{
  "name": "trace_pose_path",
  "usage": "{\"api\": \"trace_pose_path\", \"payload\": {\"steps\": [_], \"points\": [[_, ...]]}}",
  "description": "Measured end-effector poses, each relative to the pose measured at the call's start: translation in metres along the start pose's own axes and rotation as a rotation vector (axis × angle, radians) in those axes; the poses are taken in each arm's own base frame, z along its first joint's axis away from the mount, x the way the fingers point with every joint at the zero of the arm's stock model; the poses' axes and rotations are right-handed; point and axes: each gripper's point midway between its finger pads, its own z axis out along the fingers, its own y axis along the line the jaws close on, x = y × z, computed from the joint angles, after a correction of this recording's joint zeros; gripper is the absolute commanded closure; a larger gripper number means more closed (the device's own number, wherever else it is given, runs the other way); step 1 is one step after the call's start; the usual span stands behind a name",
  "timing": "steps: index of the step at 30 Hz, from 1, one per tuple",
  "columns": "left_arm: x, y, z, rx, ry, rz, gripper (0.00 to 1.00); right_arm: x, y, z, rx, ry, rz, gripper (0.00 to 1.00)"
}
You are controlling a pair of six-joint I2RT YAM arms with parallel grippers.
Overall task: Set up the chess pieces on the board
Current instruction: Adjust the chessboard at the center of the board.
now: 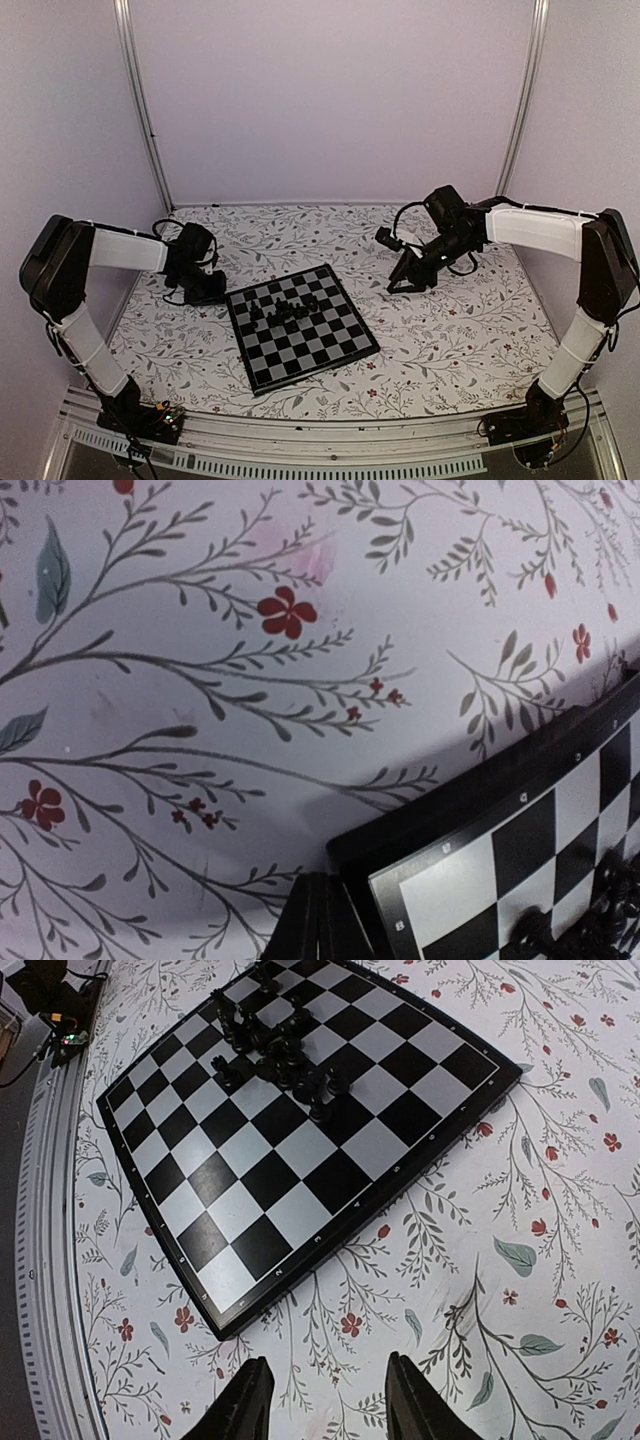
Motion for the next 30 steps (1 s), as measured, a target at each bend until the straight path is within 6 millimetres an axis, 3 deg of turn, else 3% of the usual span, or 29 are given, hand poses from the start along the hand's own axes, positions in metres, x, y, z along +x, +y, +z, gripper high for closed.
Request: {"api": "trace_pose_path", "payload": {"steps": [12,17,21,25,28,30], "points": [[-0.020,-0.049,0.020,0.110,-0.017,0.109,0.96,0.002,0.001,0.001,-0.001,0.001,-0.013,0.57],[-0.043,-0.070,0.021,0.100,-0.017,0.180,0.89,0.000,0.002,0.000,0.001,0.008,-0.057,0.57],[-0.089,-0.087,-0.004,0.080,-0.096,0.232,0.69,-0.016,0.002,0.000,0.023,0.013,-0.134,0.57],[-0.140,-0.114,-0.043,0.126,-0.227,0.291,0.59,-0.030,0.008,0.011,0.011,0.018,-0.212,0.60],[-0.157,-0.138,-0.072,0.194,-0.342,0.378,0.46,-0.037,0.004,0.027,0.004,0.042,-0.239,0.62],[-0.153,-0.153,-0.093,0.249,-0.423,0.445,0.43,-0.038,0.001,0.040,-0.001,0.060,-0.243,0.62]]}}
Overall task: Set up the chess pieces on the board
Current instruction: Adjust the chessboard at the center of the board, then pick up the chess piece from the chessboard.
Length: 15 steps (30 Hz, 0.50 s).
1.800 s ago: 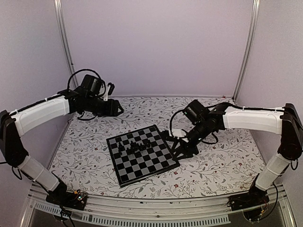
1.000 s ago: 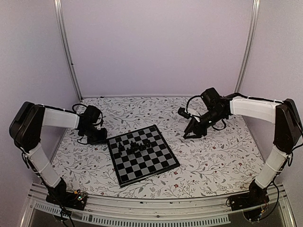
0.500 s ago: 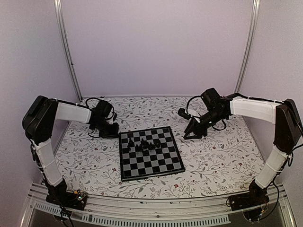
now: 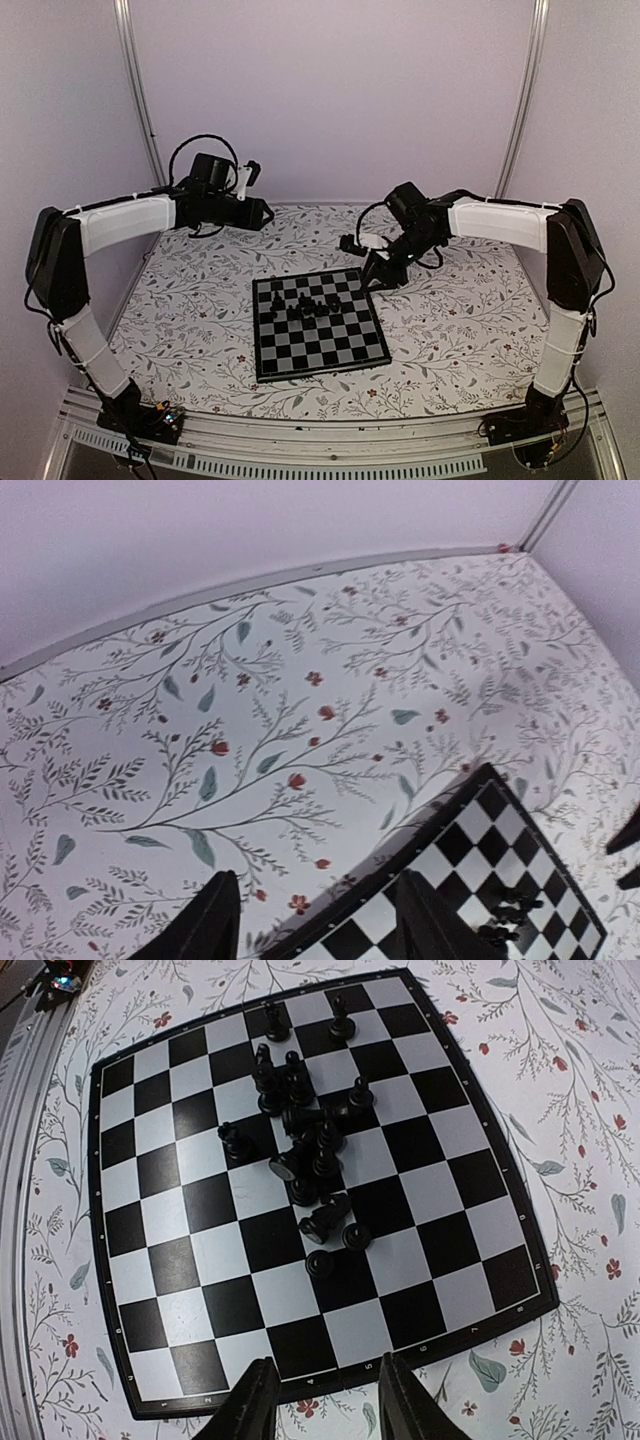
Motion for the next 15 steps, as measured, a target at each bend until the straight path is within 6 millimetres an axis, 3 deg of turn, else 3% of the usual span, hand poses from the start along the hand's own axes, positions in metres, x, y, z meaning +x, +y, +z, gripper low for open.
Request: {"api": "trace_pose_path", "payload": {"steps": [3,5,11,15], "points": [[-0.003,-0.028,-0.029,0.091,-0.121,0.069,0.44,0.007,0.001,0.020,-0.017,0.044,0.002,0.63],[-0.007,-0.037,-0.038,0.127,-0.170,0.080,0.46,0.011,0.002,0.030,-0.025,0.071,0.001,0.63],[-0.025,-0.036,-0.048,0.147,-0.259,0.072,0.47,0.012,0.003,0.048,-0.032,0.110,-0.014,0.64],[-0.032,-0.040,-0.066,0.163,-0.305,0.074,0.47,0.018,0.003,0.059,-0.038,0.137,-0.012,0.64]]}}
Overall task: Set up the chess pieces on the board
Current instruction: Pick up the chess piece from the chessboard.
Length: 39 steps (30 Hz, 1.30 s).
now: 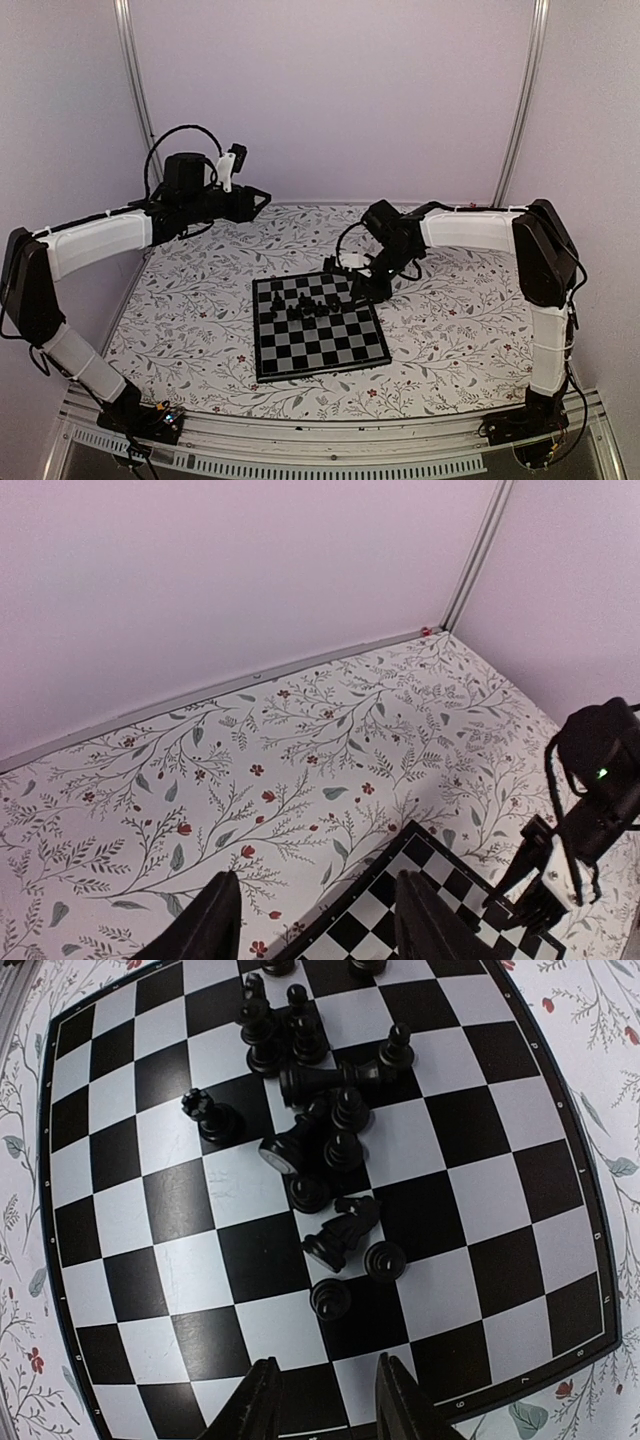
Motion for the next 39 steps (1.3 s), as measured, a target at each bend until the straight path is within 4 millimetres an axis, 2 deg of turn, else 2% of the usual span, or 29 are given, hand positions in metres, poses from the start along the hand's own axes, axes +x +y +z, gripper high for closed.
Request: {"api": "trace_pose_path", "payload": {"steps": [6,13,17,23,27,33,39], "points": [[-0.026,-0.008,-0.016,0.017,-0.076,0.015,0.48,0.003,-0.002,0.015,-0.010,0.027,-0.002,0.65],[-0.028,-0.011,-0.021,0.024,-0.095,0.016,0.48,0.000,0.004,0.029,-0.032,0.040,-0.017,0.68],[-0.029,-0.012,-0.021,0.032,-0.098,0.016,0.48,0.000,0.006,0.035,-0.043,0.048,-0.019,0.72],[-0.028,-0.017,-0.021,0.063,-0.093,0.009,0.48,-0.003,0.005,0.036,-0.040,0.044,-0.020,0.83],[-0.028,-0.018,-0.021,0.066,-0.093,0.008,0.48,-0.003,0.005,0.036,-0.039,0.045,-0.017,0.94],[-0.026,-0.017,-0.020,0.065,-0.087,0.007,0.48,-0.003,0.005,0.035,-0.036,0.045,-0.015,0.97],[-0.024,-0.017,-0.018,0.067,-0.082,0.005,0.48,0.013,0.021,0.022,-0.031,0.081,-0.004,0.97]]}}
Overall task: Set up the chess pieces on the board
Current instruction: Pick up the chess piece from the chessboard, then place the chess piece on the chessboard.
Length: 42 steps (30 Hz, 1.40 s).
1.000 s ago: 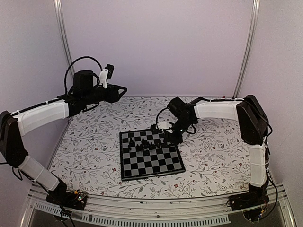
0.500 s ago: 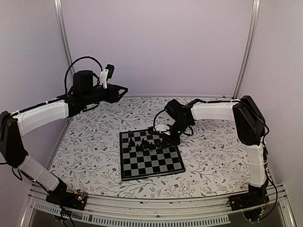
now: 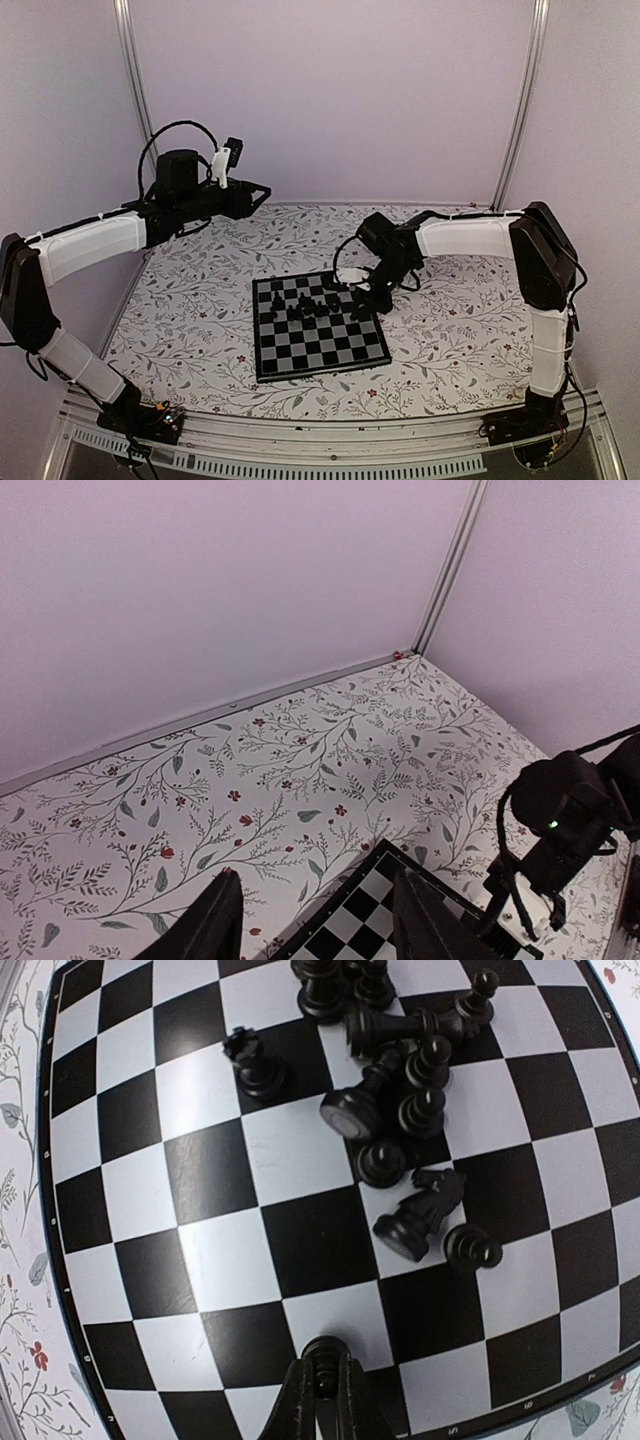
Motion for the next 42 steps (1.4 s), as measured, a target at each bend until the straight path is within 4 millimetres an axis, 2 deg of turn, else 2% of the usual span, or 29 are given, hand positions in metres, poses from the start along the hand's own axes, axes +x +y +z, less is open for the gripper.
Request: {"api": "trace_pose_path", "payload": {"steps": [9,16,23,25,32,34,37,42], "points": [[0.001,0.000,0.000,0.003,0.002,0.000,0.48,0.025,0.028,-0.022,0.011,0.031,0.016,0.96],[0.001,0.000,0.000,0.003,0.003,0.000,0.48,0.038,0.038,-0.017,0.002,0.063,0.024,0.96],[0.002,0.000,0.001,0.001,0.007,-0.002,0.48,0.038,0.054,-0.009,-0.017,0.077,-0.008,0.95],[0.004,0.001,0.003,0.001,0.012,-0.003,0.48,0.037,0.055,-0.008,-0.017,0.077,-0.013,0.91],[0.010,0.003,0.006,-0.001,0.028,-0.008,0.48,0.040,0.054,-0.007,-0.007,0.090,-0.014,0.61],[0.010,0.003,0.006,-0.001,0.028,-0.008,0.48,0.040,0.054,-0.008,-0.007,0.091,-0.012,0.59],[0.010,0.003,0.006,-0.001,0.028,-0.008,0.48,0.033,0.053,-0.015,-0.012,0.088,-0.011,0.59],[0.010,0.003,0.006,-0.001,0.028,-0.008,0.47,-0.012,0.037,-0.040,0.030,-0.010,-0.037,0.62]]}}
